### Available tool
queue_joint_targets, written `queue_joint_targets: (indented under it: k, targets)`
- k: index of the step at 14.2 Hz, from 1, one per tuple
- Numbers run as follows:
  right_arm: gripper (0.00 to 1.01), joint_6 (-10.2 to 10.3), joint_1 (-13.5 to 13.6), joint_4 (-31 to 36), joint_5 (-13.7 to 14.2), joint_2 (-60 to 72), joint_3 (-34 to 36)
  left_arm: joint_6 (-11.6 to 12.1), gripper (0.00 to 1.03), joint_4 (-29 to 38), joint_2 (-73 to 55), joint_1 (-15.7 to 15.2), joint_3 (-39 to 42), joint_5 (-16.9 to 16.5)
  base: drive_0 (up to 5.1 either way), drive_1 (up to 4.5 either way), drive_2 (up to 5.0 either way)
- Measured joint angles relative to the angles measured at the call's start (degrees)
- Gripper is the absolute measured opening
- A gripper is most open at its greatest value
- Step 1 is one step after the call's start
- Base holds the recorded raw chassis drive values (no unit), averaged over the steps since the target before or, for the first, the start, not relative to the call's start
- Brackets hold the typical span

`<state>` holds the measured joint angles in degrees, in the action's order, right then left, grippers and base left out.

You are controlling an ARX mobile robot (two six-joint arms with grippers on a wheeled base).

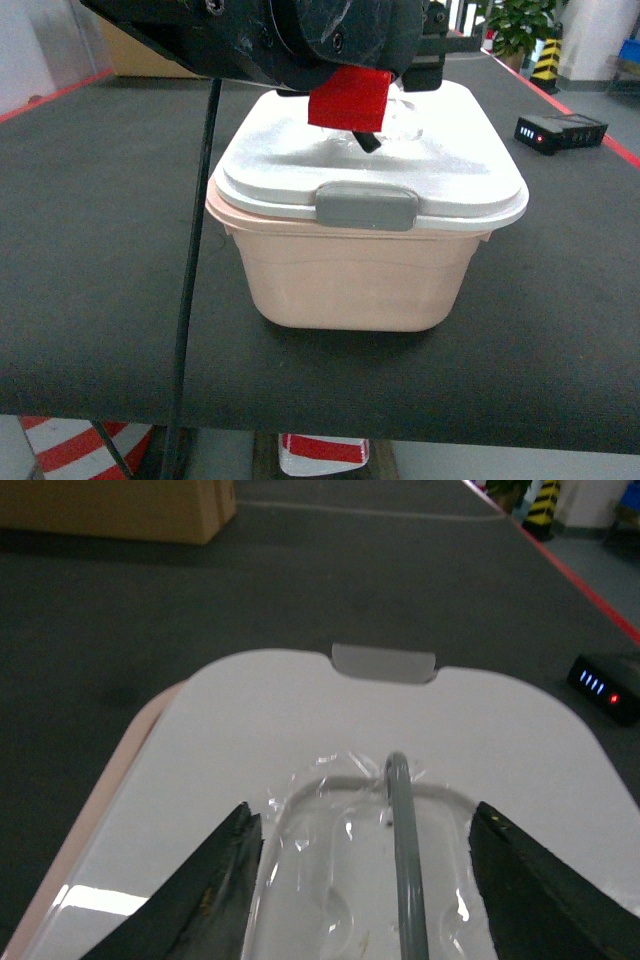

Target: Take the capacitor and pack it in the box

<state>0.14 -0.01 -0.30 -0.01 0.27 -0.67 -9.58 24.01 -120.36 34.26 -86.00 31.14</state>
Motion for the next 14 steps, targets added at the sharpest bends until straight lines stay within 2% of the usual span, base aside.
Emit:
queue_joint_targets:
  k: [3, 5, 8, 12, 14]
  targets:
    - [0.98, 0.0, 0.0, 0.0, 0.0, 0.0, 0.0, 1.5, 0.82, 3.1, 2.0, -0.8, -0.1, 0.5, 0.0, 0.00, 0.0]
    - [0.98, 0.0, 0.0, 0.0, 0.0, 0.0, 0.0, 3.9, 0.99, 5.9, 4.0, -2.4, -1.4, 1.6, 0.0, 0.00, 0.0]
    - [0.98, 0.0, 0.0, 0.0, 0.0, 0.0, 0.0, 6.1, 0.98, 9.6, 7.6, -6.8, -0.6, 2.6, 0.0, 0.00, 0.0]
    - [0.98, 0.0, 0.0, 0.0, 0.0, 0.0, 0.0, 9.4, 0.98, 15.1, 15.9, -13.3, 9.5, 1.7, 0.0, 0.00, 0.0]
    - [0.98, 0.0, 0.0, 0.0, 0.0, 0.0, 0.0, 9.7, 0.98, 14.8, 19.3, -15.6, 13.9, 0.8, 0.0, 0.00, 0.0]
